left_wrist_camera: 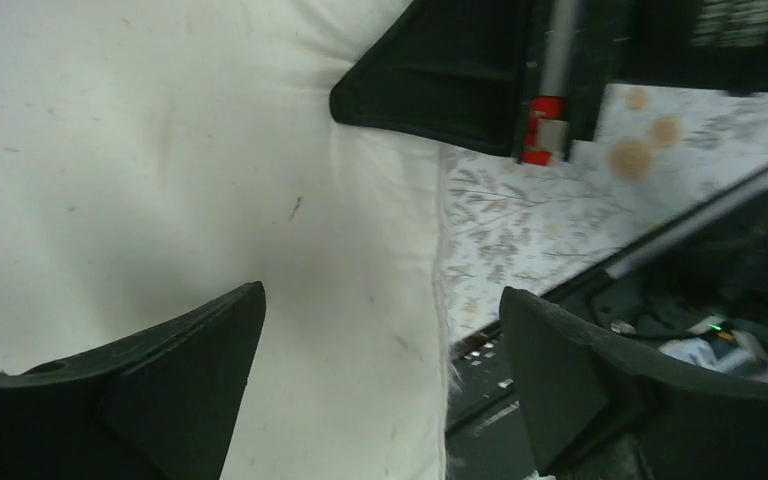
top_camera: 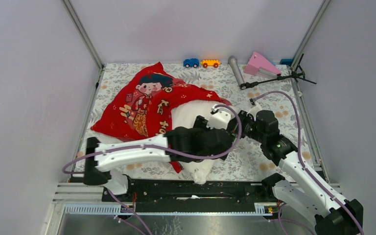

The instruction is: Remove the pillowcase from the pillow

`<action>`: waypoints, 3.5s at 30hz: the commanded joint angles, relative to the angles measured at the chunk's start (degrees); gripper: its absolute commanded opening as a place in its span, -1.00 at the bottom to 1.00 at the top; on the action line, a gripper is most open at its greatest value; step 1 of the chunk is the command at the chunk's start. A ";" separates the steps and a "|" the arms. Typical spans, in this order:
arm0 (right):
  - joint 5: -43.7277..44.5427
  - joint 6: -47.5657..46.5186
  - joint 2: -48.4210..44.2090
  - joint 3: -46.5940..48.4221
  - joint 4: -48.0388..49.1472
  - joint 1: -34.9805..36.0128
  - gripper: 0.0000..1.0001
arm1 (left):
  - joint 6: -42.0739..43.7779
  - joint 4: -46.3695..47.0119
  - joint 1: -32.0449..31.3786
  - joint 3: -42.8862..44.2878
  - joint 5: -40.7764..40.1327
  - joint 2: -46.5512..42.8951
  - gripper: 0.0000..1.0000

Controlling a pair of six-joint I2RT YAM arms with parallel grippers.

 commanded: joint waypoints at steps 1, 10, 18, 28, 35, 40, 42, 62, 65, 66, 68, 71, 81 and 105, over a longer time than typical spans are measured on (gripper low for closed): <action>-5.26 4.22 -0.31 5.18 9.83 0.01 -1.00 | -5.09 -12.74 0.25 6.48 -10.03 6.90 0.98; -6.05 5.88 -1.57 7.50 9.17 -0.01 -1.00 | -17.44 -26.82 2.66 7.80 -17.17 17.64 0.93; 0.27 0.59 -4.06 7.75 4.77 0.00 -0.02 | -22.22 -33.13 5.11 6.70 -23.39 16.26 -1.00; 6.97 -14.80 -10.40 -5.91 13.13 -0.05 0.99 | -5.39 -23.34 5.92 10.20 -18.90 1.73 -1.00; 0.97 -15.78 -10.22 -13.17 29.61 0.00 0.99 | 2.26 -15.97 5.92 12.62 -11.87 -8.65 -1.00; -7.21 -14.15 -5.38 -12.59 39.05 0.00 0.99 | 6.43 -10.53 5.92 13.09 -4.42 -12.40 -1.00; -11.54 -12.70 -2.39 -11.02 41.54 -0.01 0.97 | 6.79 -9.37 5.92 13.12 -4.01 -13.15 -1.00; -0.47 -7.92 16.81 -7.40 39.80 0.00 0.30 | 8.53 1.88 5.92 12.02 -1.51 -23.20 -1.00; 1.28 -7.99 19.24 -7.64 40.23 -0.02 0.21 | 8.69 3.73 5.92 10.25 -0.24 -25.45 -1.00; 2.16 -8.08 20.01 -7.30 39.87 0.04 0.18 | 8.77 4.27 5.92 9.79 0.62 -25.99 -1.00; 3.92 -8.48 21.93 -6.16 38.57 0.02 0.13 | 9.10 5.86 5.92 9.25 3.29 -26.98 -1.00; 5.29 -8.97 25.23 -3.85 35.66 0.01 0.09 | 9.11 8.93 5.92 8.39 7.17 -28.55 -1.00; 5.82 -11.77 28.94 -0.48 28.95 0.00 0.39 | 9.19 12.71 5.91 5.35 8.71 -30.55 -1.00; 10.74 -11.29 8.75 19.78 -23.30 -0.03 0.99 | 5.75 18.12 32.63 -2.48 28.28 -17.51 -1.00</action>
